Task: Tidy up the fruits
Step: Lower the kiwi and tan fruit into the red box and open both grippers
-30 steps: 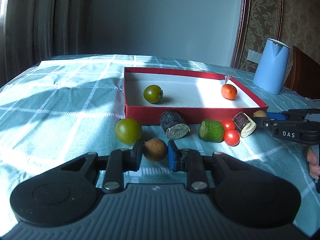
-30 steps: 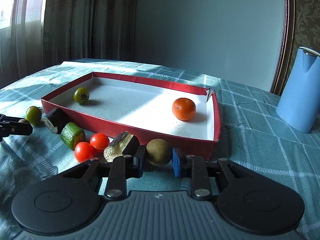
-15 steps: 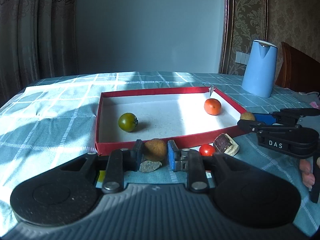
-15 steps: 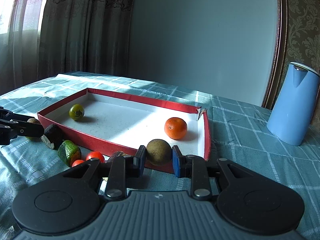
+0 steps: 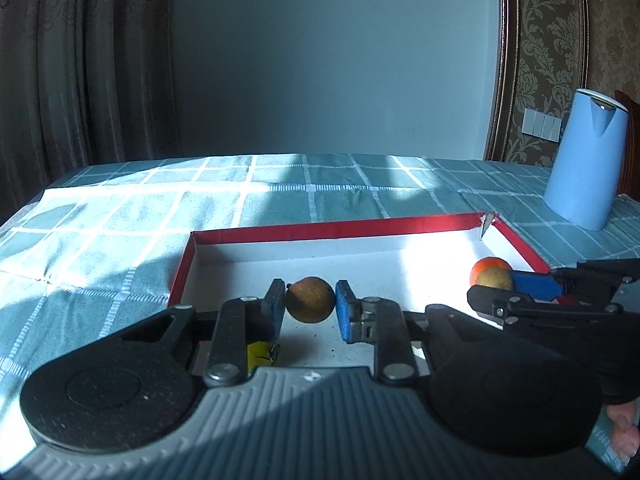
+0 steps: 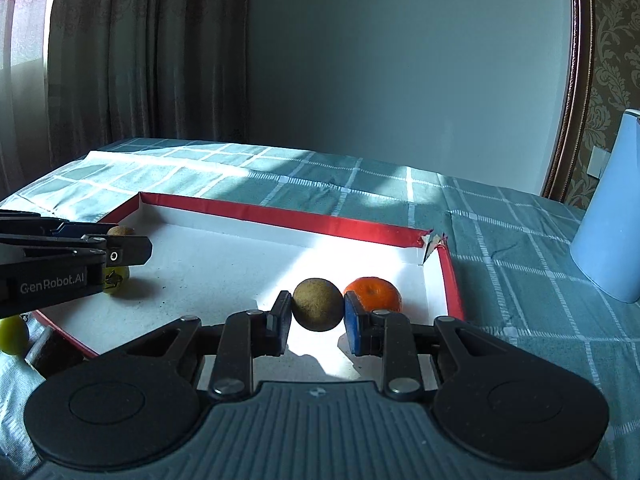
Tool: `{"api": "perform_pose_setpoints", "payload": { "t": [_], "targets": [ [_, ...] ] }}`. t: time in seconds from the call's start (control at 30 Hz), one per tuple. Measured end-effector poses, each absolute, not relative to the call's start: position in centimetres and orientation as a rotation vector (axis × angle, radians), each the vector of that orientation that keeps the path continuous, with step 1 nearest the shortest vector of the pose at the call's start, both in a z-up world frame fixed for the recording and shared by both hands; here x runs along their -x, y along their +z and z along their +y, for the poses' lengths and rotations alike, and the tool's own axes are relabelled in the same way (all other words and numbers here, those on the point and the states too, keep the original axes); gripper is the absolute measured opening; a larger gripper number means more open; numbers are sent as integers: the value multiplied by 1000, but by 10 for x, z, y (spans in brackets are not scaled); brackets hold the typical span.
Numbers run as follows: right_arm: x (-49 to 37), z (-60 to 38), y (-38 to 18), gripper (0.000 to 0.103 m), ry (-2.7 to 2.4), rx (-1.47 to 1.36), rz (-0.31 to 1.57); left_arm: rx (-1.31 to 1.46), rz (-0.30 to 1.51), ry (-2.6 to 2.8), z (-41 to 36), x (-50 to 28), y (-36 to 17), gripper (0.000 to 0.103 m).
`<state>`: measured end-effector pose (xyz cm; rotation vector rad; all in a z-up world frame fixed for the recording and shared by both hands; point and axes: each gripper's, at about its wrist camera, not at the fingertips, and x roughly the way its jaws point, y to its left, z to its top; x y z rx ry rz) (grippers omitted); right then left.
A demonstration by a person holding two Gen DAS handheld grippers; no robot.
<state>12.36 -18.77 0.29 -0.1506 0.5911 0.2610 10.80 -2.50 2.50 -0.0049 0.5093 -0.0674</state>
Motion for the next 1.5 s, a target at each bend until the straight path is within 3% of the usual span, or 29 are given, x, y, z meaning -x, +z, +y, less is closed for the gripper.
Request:
{"api": "perform_pose_setpoints", "payload": {
  "t": [0.5,0.77,0.9,1.0,1.13,1.47,1.5],
  "targets": [
    [-156,-169,-16,27,269,181,667,21,640,-14,-23,-157,6,24],
    [-153,-165,-15,27,275,213,661,16,598,7,-22,-152,10,53],
    [-150,-167,-16,27,274,206,655,17,521,20,-21,-139,15,77],
    [-146,-170,-16,30,276,190,653,27,456,19,-17,-126,21,79],
    [-133,-178,-13,30,265,177,609,22,378,1,-7,-100,26,90],
    [-62,-223,0,31,233,136,563,139,341,73,48,-34,30,101],
    [-50,-226,1,39,212,156,529,142,342,81,52,-28,29,101]
  ]
}}
